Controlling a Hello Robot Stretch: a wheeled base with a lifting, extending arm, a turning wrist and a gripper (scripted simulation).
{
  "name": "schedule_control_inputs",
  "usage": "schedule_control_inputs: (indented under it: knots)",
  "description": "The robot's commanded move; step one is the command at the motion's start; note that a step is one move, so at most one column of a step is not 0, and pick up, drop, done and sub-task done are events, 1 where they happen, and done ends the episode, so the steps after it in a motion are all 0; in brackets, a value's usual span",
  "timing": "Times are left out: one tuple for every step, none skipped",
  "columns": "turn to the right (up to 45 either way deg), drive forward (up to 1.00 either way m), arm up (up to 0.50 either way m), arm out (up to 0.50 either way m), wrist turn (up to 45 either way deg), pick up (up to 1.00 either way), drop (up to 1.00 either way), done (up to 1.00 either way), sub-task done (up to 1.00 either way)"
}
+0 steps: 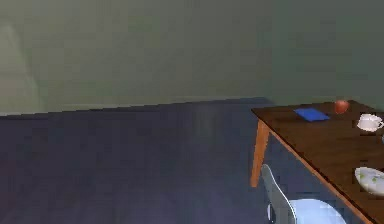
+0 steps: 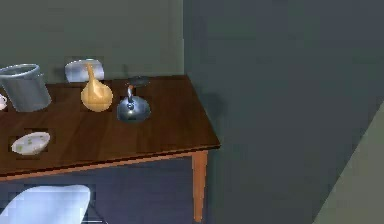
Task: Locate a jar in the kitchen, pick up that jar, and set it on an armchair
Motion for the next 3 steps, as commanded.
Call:
schedule_control_inputs:
  knots:
    - [-21.0,0.00,0.00,0.00,0.0,0.00,0.00,0.00,0.00]
    - [45.0,0.00,0.00,0.00,0.0,0.00,0.00,0.00,0.00]
    - [45.0,0.00,0.00,0.00,0.0,0.00,0.00,0.00,0.00]
